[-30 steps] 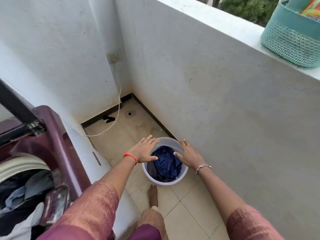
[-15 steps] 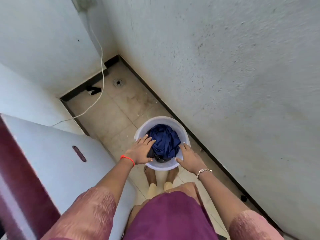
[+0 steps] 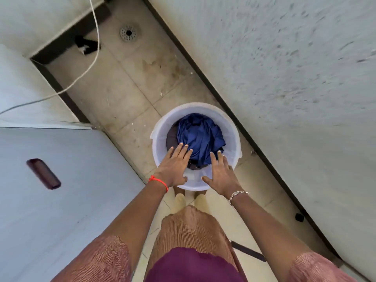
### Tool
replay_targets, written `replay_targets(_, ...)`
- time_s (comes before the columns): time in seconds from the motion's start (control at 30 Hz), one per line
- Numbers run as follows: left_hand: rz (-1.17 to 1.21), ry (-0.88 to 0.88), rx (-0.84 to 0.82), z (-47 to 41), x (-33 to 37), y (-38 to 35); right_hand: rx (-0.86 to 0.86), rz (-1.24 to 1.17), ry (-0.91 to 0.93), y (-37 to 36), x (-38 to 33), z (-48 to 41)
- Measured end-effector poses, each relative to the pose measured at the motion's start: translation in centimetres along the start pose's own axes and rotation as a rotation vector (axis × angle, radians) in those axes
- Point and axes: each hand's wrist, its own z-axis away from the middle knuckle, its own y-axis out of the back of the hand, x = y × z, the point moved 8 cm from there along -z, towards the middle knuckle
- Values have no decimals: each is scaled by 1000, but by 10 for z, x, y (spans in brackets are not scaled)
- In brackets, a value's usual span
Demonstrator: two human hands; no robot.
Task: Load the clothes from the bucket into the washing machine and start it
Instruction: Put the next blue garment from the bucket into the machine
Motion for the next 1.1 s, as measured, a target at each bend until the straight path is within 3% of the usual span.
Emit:
replay_targets(0.17, -132, -12, 2, -73, -22, -33, 22, -17, -69, -29, 19, -78)
replay_targets(0.5, -228, -8, 123, -199, -69, -104, 108, 235, -55, -98, 45, -219)
replay_targets(0.67, -247, -9, 134, -236, -83, -128, 180, 200, -73, -114, 61, -251)
replay_targets(0.93, -297, -72, 174, -266, -95, -149, 160, 65, -3, -139, 68, -285)
replay_targets(1.1, -278, -75, 83, -277, -90, -151, 156, 55, 6, -146, 66, -289)
